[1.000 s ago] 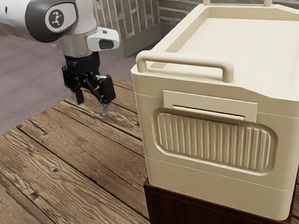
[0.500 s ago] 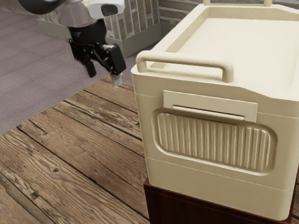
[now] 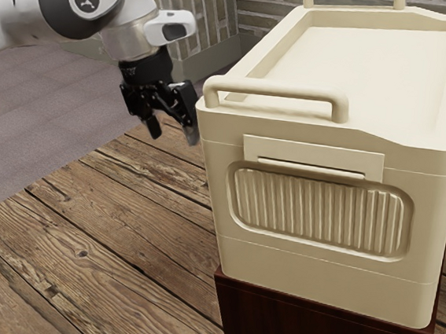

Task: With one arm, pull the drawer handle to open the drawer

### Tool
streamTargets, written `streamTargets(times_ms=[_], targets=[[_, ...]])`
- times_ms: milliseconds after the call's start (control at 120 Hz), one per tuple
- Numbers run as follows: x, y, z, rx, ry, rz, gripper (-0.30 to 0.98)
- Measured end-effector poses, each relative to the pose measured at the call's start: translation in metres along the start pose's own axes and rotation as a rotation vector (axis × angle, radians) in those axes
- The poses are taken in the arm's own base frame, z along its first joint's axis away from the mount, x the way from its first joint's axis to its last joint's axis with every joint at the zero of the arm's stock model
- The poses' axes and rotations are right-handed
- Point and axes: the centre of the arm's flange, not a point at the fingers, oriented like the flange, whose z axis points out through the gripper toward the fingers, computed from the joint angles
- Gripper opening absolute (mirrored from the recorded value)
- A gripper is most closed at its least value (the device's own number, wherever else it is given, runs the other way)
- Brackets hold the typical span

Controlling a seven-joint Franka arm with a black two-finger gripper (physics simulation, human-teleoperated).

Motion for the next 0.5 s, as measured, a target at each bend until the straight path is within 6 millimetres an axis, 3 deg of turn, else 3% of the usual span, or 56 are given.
streamTargets(times_ms=[67,242,500], targets=[[0.001,0.002,0.009,-0.032,-0.011,-0.002,0.69],[0.008,0.006,0.057,-0.103,-0.047,-0.020,0.69],[0.020,0.016,0.087,-0.171,-0.004,-0.039,0.69]])
